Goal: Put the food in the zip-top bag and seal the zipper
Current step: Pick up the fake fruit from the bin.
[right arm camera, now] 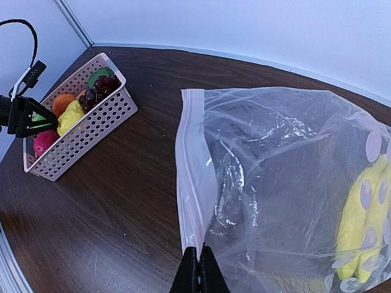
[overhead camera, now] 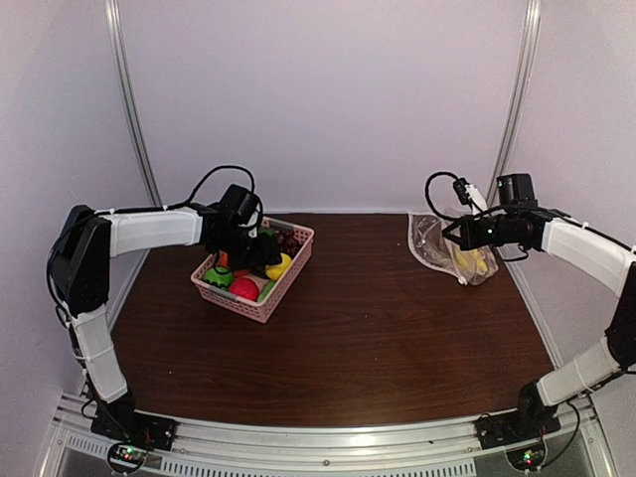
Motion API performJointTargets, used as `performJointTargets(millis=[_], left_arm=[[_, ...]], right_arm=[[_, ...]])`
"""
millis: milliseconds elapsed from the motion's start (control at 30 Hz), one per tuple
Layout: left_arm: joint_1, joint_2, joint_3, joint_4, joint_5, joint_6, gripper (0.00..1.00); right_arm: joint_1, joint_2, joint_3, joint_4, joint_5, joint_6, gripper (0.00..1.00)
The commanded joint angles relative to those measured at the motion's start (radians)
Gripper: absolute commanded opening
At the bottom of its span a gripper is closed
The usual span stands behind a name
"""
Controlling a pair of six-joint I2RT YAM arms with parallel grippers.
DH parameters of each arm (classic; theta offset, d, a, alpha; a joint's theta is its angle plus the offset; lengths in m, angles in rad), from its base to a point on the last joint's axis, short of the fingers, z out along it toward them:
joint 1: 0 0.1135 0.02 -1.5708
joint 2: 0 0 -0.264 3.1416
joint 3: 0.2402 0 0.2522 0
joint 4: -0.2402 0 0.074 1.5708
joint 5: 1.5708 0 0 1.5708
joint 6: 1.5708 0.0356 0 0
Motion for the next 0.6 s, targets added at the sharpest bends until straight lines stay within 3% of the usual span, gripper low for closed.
performJointTargets(millis=[0, 400, 567], left_arm=[[0.015, 0.027, -0.006, 0.113, 0.068, -0.077, 0.77], [0.031, 0.104, 0.001, 0.183, 0.133, -0.112, 0.73], [0.031, 0.098, 0.001, 0.190, 0.171, -0.110, 0.57]], right_arm=[[-0.001, -0.045, -0.026, 0.056, -0.029, 0.000, 0.00], [0.000, -0.057, -0.052, 0.066, -0.031, -0.010, 0.00], [0.000, -0.058, -0.057, 0.063, -0.029, -0.016, 0.00]])
